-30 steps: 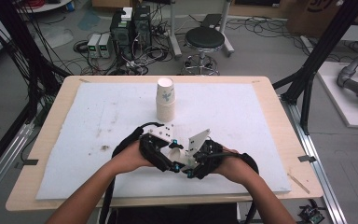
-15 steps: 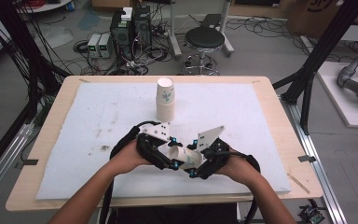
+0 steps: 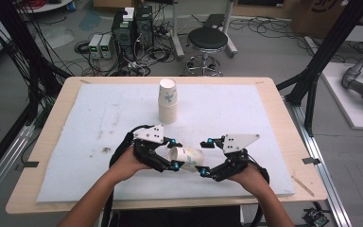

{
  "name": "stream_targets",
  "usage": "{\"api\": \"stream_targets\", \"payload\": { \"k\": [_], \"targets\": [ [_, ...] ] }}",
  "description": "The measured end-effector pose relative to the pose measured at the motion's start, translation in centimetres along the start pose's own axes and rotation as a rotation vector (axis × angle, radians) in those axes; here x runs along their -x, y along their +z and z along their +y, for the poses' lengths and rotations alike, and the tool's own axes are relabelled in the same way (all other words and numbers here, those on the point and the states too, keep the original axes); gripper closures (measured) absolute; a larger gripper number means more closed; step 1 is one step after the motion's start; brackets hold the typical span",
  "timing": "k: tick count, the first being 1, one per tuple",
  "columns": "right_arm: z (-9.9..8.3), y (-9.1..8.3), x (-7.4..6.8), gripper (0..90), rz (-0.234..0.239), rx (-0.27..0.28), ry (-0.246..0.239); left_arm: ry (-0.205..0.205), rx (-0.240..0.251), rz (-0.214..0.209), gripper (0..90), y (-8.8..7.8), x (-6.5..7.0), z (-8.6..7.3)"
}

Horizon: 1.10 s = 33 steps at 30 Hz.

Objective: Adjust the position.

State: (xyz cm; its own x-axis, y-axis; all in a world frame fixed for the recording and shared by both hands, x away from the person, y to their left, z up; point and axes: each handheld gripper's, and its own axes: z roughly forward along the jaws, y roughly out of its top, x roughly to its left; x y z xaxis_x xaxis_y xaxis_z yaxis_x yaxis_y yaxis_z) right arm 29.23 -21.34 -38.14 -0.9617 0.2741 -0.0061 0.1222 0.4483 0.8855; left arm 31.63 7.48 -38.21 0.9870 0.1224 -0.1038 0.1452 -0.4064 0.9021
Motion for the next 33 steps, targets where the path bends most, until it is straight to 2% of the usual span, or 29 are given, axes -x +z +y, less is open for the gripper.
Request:
{"api": "stream_targets", "payload": {
  "k": [4, 5, 8, 13, 19, 24, 33],
  "targets": [
    [-0.6, -0.4, -0.2, 20.2, -0.013, 0.034, 0.01, 0.0, 0.033, 0.014, 36.7, -0.1, 0.2, -0.6],
    [-0.8, -0.5, -0.2, 20.2, -0.014, 0.049, 0.016, 0.0, 0.067, 0.024, 36.7, -0.4, 0.4, -1.2],
    [-1.3, -0.6, -0.3, 20.2, -0.016, 0.066, 0.019, -0.006, 0.11, 0.033, 36.8, -0.5, 0.6, -1.9],
    [-1.8, -0.4, -0.2, 20.4, 0.001, 0.069, 0.025, -0.001, 0.155, 0.044, 36.8, -1.0, 0.7, -2.6],
    [-2.1, -0.1, 0.0, 20.4, 0.017, 0.069, 0.035, 0.009, 0.207, 0.025, 36.8, -1.6, 0.9, -2.6],
    [-2.1, -0.1, 0.0, 20.4, 0.026, 0.074, 0.04, 0.011, 0.235, 0.017, 36.7, -1.8, 0.9, -2.5],
    [-2.1, 0.0, 0.0, 20.4, 0.039, 0.075, 0.044, 0.021, 0.24, 0.015, 36.9, -1.7, 1.0, -2.1]
  ]
}}
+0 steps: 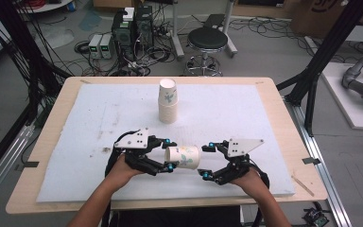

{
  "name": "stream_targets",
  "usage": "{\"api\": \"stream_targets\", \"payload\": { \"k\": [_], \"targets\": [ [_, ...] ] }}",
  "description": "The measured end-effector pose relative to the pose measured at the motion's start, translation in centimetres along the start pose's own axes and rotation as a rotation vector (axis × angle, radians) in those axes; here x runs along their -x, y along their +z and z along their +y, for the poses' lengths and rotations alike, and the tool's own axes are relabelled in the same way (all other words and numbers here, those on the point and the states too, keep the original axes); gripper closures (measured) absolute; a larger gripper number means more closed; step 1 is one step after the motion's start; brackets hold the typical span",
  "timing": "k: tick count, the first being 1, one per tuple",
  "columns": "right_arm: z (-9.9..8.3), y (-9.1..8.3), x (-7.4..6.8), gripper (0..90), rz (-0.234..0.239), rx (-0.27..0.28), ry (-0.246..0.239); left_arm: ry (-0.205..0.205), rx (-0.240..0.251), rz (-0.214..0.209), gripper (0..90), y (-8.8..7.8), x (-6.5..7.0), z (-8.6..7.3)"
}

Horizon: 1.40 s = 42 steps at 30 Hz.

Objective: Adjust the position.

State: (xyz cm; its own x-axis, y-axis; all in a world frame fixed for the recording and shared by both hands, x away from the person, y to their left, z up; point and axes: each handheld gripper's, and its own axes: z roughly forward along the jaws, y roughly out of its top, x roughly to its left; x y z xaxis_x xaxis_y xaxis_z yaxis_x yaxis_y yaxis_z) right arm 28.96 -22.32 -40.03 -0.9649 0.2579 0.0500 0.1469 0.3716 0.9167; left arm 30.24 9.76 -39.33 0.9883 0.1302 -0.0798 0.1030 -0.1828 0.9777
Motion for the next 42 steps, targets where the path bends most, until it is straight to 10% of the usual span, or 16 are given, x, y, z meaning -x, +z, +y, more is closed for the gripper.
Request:
{"api": "stream_targets", "payload": {
  "k": [22, 37, 42],
  "targets": [
    [0.0, 0.6, 0.0, 26.3, 0.125, 0.119, -0.007, -0.029, 0.097, -0.116, 36.9, 0.9, 0.2, 0.0],
    [-0.1, 0.3, 0.3, 33.5, 0.135, 0.122, 0.02, -0.03, 0.054, -0.098, 35.5, 1.1, 0.3, -0.4],
    [0.1, 0.3, 0.3, 33.5, 0.145, 0.092, 0.05, -0.064, -0.019, -0.024, 15.4, 0.9, 0.3, 0.0]
  ]
}}
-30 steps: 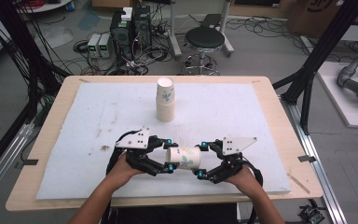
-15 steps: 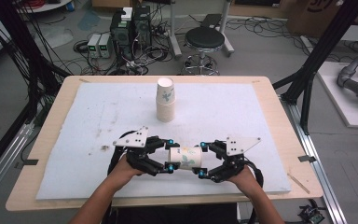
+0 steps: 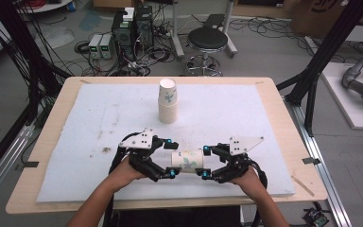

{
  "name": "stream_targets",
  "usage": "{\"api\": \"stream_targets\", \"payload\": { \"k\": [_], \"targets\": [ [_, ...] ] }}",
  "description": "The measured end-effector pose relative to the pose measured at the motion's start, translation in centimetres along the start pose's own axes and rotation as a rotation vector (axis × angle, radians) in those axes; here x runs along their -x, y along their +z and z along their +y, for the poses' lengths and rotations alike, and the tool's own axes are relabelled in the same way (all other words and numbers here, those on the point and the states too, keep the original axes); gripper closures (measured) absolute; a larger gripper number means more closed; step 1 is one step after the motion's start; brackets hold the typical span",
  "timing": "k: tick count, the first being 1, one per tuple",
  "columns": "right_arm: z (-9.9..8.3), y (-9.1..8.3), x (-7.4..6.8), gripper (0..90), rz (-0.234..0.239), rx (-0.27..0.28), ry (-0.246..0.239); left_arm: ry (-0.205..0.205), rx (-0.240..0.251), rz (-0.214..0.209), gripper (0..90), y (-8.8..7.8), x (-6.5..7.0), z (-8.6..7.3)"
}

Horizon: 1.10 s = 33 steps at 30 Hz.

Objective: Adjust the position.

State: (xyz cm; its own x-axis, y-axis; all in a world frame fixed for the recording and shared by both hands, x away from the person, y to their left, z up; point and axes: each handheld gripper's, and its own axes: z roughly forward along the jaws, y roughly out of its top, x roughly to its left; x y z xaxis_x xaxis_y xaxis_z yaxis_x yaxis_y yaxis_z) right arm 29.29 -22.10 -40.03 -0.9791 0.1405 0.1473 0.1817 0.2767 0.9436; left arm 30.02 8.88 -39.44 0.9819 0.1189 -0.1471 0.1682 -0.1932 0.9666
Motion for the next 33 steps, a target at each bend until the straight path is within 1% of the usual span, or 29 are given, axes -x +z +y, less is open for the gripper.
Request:
{"api": "stream_targets", "payload": {
  "k": [1, 2, 4, 5, 7, 8, 9, 11, 13, 15, 16, 17, 19, 21, 24, 25, 26, 33],
  "targets": [
    [0.1, 0.0, 0.0, 33.5, -0.012, -0.014, -0.003, -0.005, -0.012, 0.006, 15.4, -0.2, 0.0, 0.1],
    [0.2, 0.0, 0.0, 33.4, -0.018, -0.032, -0.004, 0.001, -0.023, 0.008, 15.4, -0.3, 0.0, 0.1],
    [0.3, 0.0, 0.0, 33.5, -0.024, -0.047, 0.004, 0.018, -0.051, 0.022, 15.4, -0.5, 0.1, 0.3],
    [0.4, 0.0, 0.0, 33.5, -0.03, -0.056, 0.007, 0.023, -0.061, 0.02, 15.4, -0.6, 0.1, 0.4],
    [0.5, 0.1, 0.0, 33.5, -0.042, -0.078, 0.001, 0.037, -0.091, 0.021, 15.5, -0.7, 0.2, 0.6],
    [0.6, 0.2, 0.0, 33.3, -0.056, -0.1, -0.006, 0.045, -0.107, 0.025, 15.5, -0.7, 0.2, 0.7],
    [0.7, 0.3, 0.0, 33.2, -0.063, -0.113, -0.009, 0.04, -0.123, 0.037, 15.5, -0.8, 0.2, 0.9],
    [0.9, 0.3, 0.0, 33.0, -0.063, -0.116, 0.001, 0.042, -0.157, 0.055, 15.6, -0.8, 0.2, 1.1],
    [1.1, 0.4, 0.1, 32.9, -0.074, -0.133, -0.002, 0.045, -0.179, 0.064, 15.6, -0.8, 0.2, 1.2],
    [1.5, 0.6, 0.1, 32.9, -0.087, -0.164, -0.012, 0.059, -0.212, 0.068, 15.6, -0.9, 0.2, 1.4],
    [1.7, 0.7, 0.1, 32.8, -0.087, -0.175, -0.017, 0.056, -0.221, 0.072, 15.6, -0.8, 0.2, 1.4],
    [1.8, 0.8, 0.1, 32.8, -0.091, -0.182, -0.018, 0.064, -0.234, 0.071, 15.6, -0.8, 0.2, 1.5],
    [2.3, 1.0, 0.2, 32.8, -0.083, -0.211, -0.023, 0.07, -0.252, 0.074, 15.7, -0.8, 0.1, 1.7],
    [2.7, 1.3, 0.2, 32.8, -0.089, -0.241, -0.033, 0.076, -0.265, 0.076, 15.7, -0.8, 0.0, 1.8],
    [3.2, 1.5, 0.3, 32.8, -0.089, -0.276, -0.044, 0.093, -0.303, 0.086, 15.8, -0.6, 0.0, 2.0],
    [3.4, 1.6, 0.3, 32.9, -0.089, -0.29, -0.046, 0.091, -0.309, 0.085, 15.8, -0.6, 0.0, 2.1],
    [3.5, 1.7, 0.3, 32.8, -0.093, -0.304, -0.05, 0.1, -0.321, 0.085, 15.9, -0.5, 0.0, 2.1],
    [4.4, 2.4, 0.3, 32.8, -0.102, -0.397, -0.085, 0.121, -0.391, 0.083, 16.4, 0.2, 0.1, 2.0]
  ]
}}
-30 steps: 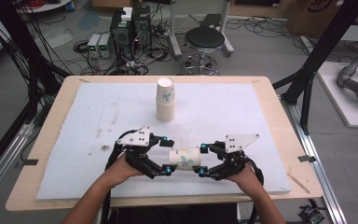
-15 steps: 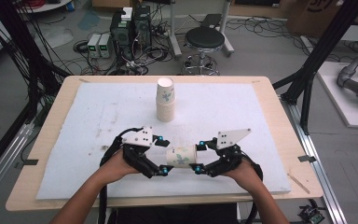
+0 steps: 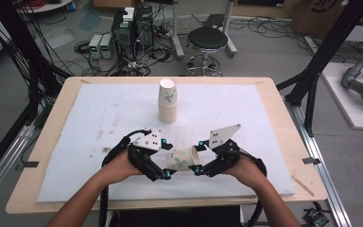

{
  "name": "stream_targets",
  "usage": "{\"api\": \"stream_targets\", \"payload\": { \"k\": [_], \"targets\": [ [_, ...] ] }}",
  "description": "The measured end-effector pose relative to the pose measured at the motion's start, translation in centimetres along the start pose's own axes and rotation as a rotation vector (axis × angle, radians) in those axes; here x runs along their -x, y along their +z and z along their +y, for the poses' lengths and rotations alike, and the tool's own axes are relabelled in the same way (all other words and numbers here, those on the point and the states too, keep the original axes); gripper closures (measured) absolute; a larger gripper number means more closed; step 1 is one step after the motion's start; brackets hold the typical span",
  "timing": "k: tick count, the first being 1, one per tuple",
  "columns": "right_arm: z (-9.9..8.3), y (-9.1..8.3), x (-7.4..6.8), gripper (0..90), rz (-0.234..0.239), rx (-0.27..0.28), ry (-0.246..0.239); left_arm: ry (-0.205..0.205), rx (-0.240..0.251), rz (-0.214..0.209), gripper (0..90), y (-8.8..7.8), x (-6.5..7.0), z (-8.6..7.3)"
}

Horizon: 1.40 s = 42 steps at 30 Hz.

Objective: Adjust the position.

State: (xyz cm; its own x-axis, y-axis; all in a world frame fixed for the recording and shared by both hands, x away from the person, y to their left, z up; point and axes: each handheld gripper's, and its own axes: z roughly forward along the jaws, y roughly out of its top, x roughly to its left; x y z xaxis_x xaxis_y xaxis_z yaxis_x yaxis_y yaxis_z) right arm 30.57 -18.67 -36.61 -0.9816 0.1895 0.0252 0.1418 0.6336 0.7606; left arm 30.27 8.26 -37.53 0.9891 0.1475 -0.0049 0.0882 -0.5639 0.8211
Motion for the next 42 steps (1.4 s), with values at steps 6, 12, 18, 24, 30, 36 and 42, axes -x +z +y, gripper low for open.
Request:
{"api": "stream_targets", "payload": {
  "k": [6, 12, 18, 24, 30, 36, 42],
  "targets": [
    [0.8, 0.4, 0.1, 32.8, 0.003, -0.066, -0.026, 0.029, -0.048, 0.0, 17.0, 0.5, 0.1, 0.4],
    [1.4, 0.9, 0.1, 32.2, -0.001, -0.114, -0.037, 0.049, -0.092, 0.001, 17.2, 0.9, 0.2, 0.5],
    [1.8, 1.4, 0.0, 32.2, -0.007, -0.168, -0.057, 0.055, -0.112, 0.006, 17.5, 1.1, 0.1, 0.6],
    [2.6, 1.7, -0.1, 32.2, -0.016, -0.205, -0.078, 0.058, -0.145, 0.001, 18.4, 1.6, 0.1, 0.5],
    [3.2, 2.1, -0.1, 32.1, -0.025, -0.256, -0.102, 0.052, -0.161, 0.002, 18.5, 1.8, 0.1, 0.4],
    [3.5, 2.5, -0.3, 32.1, -0.022, -0.28, -0.117, 0.041, -0.188, -0.009, 22.9, 2.1, -0.1, 0.5],
    [3.5, 2.8, -0.4, 31.9, -0.022, -0.293, -0.126, 0.039, -0.195, -0.017, 27.0, 2.5, -0.2, 0.7]
  ]
}}
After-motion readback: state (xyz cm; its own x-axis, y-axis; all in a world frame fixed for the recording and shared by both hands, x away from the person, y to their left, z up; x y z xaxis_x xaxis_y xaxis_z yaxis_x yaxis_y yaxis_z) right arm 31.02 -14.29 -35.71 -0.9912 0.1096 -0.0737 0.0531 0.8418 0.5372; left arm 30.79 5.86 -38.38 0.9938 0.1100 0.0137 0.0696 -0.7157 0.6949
